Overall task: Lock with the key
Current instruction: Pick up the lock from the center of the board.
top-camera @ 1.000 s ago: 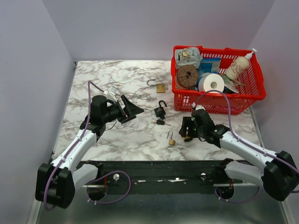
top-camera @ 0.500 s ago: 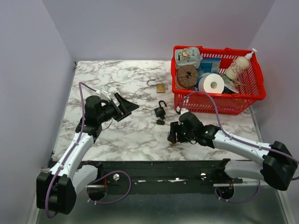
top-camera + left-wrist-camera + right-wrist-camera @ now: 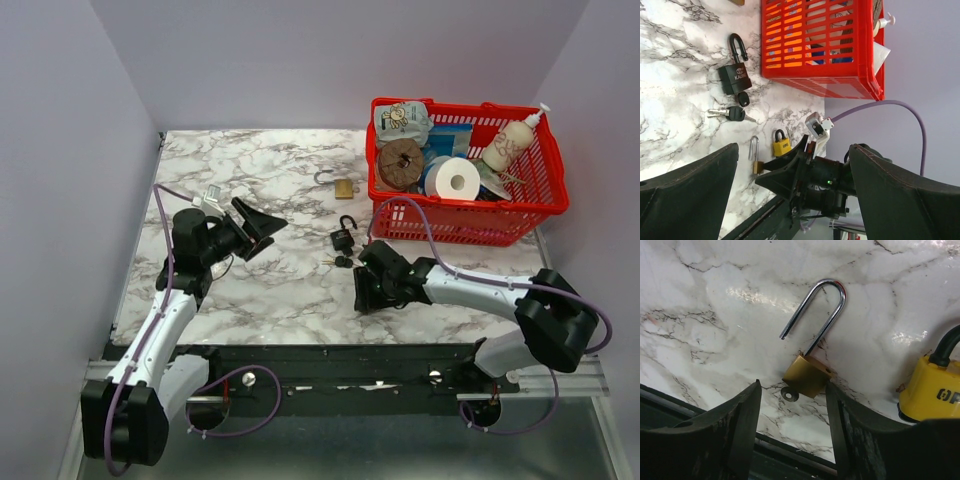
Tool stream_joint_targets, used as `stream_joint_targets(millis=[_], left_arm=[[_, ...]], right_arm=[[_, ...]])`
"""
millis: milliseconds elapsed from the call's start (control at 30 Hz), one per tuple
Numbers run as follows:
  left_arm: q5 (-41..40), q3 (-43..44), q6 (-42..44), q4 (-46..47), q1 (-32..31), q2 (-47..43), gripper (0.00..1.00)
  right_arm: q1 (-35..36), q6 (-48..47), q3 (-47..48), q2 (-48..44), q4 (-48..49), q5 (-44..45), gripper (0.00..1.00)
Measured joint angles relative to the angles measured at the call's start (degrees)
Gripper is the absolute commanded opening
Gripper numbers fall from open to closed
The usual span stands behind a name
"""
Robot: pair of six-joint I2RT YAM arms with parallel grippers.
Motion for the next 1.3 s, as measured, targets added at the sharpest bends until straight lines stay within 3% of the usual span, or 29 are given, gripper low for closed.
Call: stream_joint_targets(millis=[133, 700, 900, 1000, 1033, 1300], left_arm=[[0.3, 0.0, -0.6, 0.4, 1.2, 0.0, 0.99], [1.7, -1.7, -1.1, 1.5, 4.5, 0.2, 0.99], [1.9, -2.2, -0.9, 1.4, 5.2, 0.2, 0.99], [2.7, -2.2, 0.0, 1.3, 5.7, 0.2, 0.99], [3.3, -2.2, 0.3, 1.2, 5.8, 0.3, 0.99], [8.7, -1.8, 4.0, 0.5, 6.2, 2.7, 0.99]], right_arm=[[0.0, 1.2, 1.5, 2.0, -0.4, 0.1, 0.52], [1.4, 2.3, 4.9, 6.7, -1.4, 3.2, 0.49], [1.9, 1.1, 5.4, 7.5, -0.9, 3.5, 0.28], [2.3, -0.6, 5.5, 7.6, -0.4, 4.0, 0.13], [2.3, -1.1, 5.5, 7.6, -0.3, 4.1, 0.03], [2.9, -9.8, 5.5, 4.7, 2.8, 4.0, 0.01]])
